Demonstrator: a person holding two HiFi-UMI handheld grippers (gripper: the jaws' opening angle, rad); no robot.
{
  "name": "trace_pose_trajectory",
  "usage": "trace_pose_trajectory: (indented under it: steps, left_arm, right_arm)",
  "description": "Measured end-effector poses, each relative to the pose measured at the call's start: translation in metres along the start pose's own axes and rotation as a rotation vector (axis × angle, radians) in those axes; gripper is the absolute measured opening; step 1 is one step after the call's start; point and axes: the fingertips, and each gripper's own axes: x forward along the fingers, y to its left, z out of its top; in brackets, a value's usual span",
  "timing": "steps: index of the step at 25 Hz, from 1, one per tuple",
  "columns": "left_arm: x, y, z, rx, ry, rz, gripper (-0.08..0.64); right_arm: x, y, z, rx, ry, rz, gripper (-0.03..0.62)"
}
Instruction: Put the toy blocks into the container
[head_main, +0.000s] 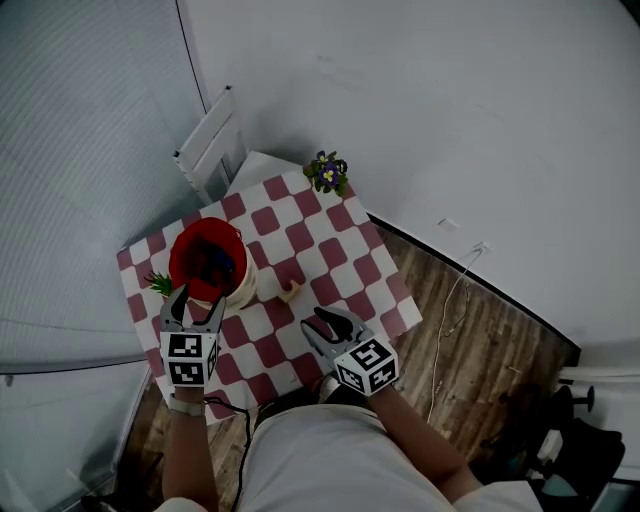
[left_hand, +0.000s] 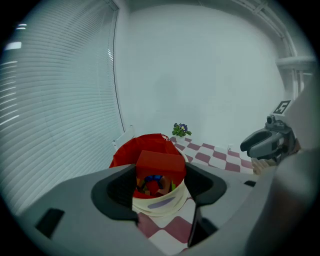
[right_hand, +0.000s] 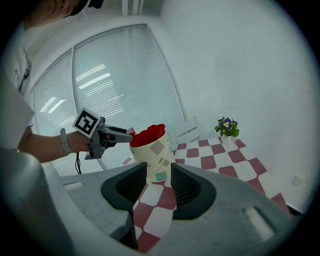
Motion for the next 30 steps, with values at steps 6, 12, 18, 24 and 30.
trace_pose_trajectory:
  steps: [6, 12, 18, 24, 30]
  left_arm:
    - [0.021, 0.011, -0.005, 0.028, 0.039, 0.006, 0.291]
    - [0.040, 0.023, -0.016, 0.054, 0.084, 0.023, 0.291]
    - [0.047, 0.029, -0.015, 0.062, 0.078, 0.036, 0.293]
    - [0.044, 0.025, -0.012, 0.026, 0.035, 0.004, 0.293]
    - [0.029, 0.024, -0.009, -0.009, -0.008, -0.008, 0.293]
  right_arm:
    - [-0.002, -0.008, -0.004, 0.017, 0.013, -0.035, 0.135]
    - [-0.006, -0.018, -0.010, 0.039, 0.025, -0.071, 0.135]
    - [-0.011, -0.023, -0.015, 0.051, 0.032, -0.097, 0.135]
    - [-0.011, -0.022, -0.018, 0.055, 0.034, -0.109, 0.136]
    - [-0.011, -0.015, -0.020, 0.049, 0.038, -0.106, 0.136]
